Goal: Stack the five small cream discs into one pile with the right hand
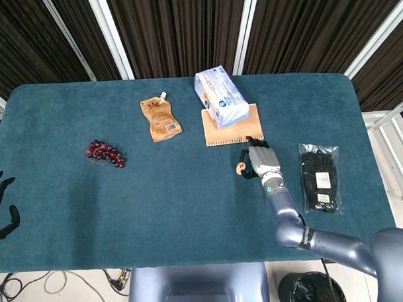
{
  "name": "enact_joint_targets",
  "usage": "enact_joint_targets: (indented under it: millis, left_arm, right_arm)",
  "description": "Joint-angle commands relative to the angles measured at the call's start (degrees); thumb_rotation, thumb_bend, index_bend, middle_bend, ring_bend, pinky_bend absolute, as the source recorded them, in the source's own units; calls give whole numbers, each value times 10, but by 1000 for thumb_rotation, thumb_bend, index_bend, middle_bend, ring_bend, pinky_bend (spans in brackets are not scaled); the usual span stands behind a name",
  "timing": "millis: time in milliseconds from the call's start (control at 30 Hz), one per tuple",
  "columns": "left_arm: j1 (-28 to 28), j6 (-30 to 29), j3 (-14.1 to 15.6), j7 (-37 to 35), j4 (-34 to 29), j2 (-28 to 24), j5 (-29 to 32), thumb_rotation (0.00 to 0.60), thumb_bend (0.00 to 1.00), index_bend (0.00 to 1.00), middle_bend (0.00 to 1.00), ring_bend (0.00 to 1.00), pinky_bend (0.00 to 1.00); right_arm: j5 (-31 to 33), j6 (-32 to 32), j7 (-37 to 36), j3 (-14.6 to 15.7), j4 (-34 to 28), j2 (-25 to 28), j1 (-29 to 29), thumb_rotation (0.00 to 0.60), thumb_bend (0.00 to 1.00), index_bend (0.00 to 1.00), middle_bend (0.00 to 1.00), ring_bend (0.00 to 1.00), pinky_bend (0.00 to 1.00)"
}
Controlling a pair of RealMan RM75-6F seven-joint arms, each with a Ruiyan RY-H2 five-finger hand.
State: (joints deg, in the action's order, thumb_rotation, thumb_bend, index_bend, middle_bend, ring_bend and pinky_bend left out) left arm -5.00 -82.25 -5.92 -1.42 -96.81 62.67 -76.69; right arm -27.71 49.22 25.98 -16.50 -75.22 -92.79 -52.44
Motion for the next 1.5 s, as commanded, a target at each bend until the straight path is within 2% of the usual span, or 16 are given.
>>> enact_joint_targets:
  millis: [33,733,833,967,1100,1200,1267,1400,1500]
  left_arm:
    - [0,0,0,0,0,0,-1,600,624,168,3,0,0]
    - [0,0,0,0,-1,-1,1,600,624,168,2,0,0]
    - [0,0,0,-1,-1,-1,1,600,624,168,2,0,0]
    - [1,-1,0,-3,0,-2,1,600,624,168,2,0,0]
    - [1,-1,0,-4,0,-2,0,600,624,168,1,0,0]
    - [1,-1,1,-2,-2,-2,-2,600,625,162,0,0,0]
    - [1,-2,2,0,-3,-1,-4,600,628,156,0,0,0]
    - [1,-4,3,6,-4,0,-6,600,634,150,0,0,0]
    - [0,0,3,6,-4,0,-2,600,633,149,0,0,0]
  right_arm:
    - [2,0,2,1,0,0,-1,600,400,485,0,0,0]
    - [7,7,-2,0,-9,10,-3,600,399,439,0,0,0]
    - [-1,15,-13,-4,-29,22,4,600,399,420,0,0,0]
    - [-36,38,-32,0,-95,62,31,600,400,354,0,0,0]
    - [-118,118,-54,21,-186,115,85,600,400,241,0,0,0]
    - [-217,191,-98,59,-274,168,153,600,400,193,0,0,0]
    - [-291,242,-130,87,-303,189,196,600,400,183,0,0,0]
    - [-445,374,-147,163,-282,201,288,600,399,174,0,0,0]
    - [-499,431,-150,200,-252,205,336,600,399,171,0,0,0]
